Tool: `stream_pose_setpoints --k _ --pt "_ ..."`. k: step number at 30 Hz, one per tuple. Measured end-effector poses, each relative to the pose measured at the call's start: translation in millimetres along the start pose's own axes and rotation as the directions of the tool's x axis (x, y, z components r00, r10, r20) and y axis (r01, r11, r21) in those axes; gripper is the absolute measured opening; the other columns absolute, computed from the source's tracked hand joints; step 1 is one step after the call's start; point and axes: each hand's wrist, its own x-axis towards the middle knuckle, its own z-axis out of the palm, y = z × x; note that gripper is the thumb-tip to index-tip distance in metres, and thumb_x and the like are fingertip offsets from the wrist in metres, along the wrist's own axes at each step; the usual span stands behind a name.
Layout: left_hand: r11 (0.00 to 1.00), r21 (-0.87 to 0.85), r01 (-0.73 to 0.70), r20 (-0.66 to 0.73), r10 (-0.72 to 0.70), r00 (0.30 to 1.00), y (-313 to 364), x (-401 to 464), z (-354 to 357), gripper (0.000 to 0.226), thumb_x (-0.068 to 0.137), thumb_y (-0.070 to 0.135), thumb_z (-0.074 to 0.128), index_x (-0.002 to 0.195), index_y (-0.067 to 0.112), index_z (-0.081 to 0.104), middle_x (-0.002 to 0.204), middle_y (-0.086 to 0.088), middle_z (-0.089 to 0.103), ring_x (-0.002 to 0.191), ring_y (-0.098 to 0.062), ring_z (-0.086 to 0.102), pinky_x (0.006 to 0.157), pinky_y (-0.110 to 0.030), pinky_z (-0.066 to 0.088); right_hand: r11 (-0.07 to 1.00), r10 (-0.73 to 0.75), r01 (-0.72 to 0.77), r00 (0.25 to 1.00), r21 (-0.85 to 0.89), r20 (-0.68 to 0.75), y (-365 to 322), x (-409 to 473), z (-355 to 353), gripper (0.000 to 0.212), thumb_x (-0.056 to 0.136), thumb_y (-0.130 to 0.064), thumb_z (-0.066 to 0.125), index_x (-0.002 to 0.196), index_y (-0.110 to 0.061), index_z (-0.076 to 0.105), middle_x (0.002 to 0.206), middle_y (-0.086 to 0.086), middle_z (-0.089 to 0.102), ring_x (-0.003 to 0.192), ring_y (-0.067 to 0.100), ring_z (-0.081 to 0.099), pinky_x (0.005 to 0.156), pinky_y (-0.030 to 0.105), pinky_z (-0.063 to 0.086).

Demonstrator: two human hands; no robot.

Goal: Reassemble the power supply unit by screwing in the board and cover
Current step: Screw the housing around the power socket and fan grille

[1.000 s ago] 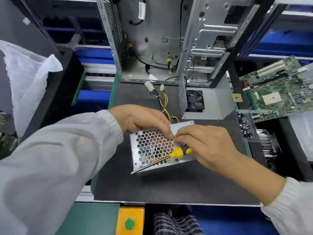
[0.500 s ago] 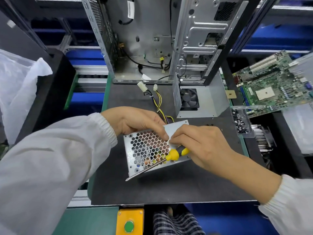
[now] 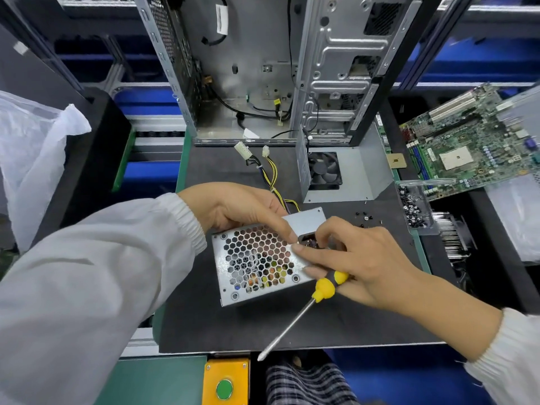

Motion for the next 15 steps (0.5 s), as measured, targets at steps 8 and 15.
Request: stream_pose_setpoints --k 8,15 --pt "0.999 -0.032 -0.028 -0.040 0.027 0.999 -5.4 -0.5 2.5 0.041 0.073 0.021 0.074 0.106 -0.004 0.068 0.086 -0.013 0.074 0.069 -0.019 0.071 0.067 -0.030 0.060 0.998 0.047 -0.043 0.994 -0.041 0.103 -2.4 -7.0 -8.7 0.043 0.088 -0.053 0.048 0.121 -0.032 0.064 0.076 0.001 0.045 0.048 0.013 0.027 0.038 0.018 0.025" --pt "0.997 -0.044 -0.057 -0.067 0.054 0.996 -8.5 0.6 1.6 0.055 0.071 0.020 0.077 0.115 -0.011 0.062 0.085 -0.013 0.074 0.066 -0.019 0.071 0.063 -0.028 0.060 0.993 0.100 -0.109 0.980 0.046 0.174 -0.9 -3.3 -26.8 0.033 0.080 -0.047 0.068 0.108 -0.031 0.072 0.074 -0.001 0.056 0.051 0.015 0.050 0.038 0.026 0.041"
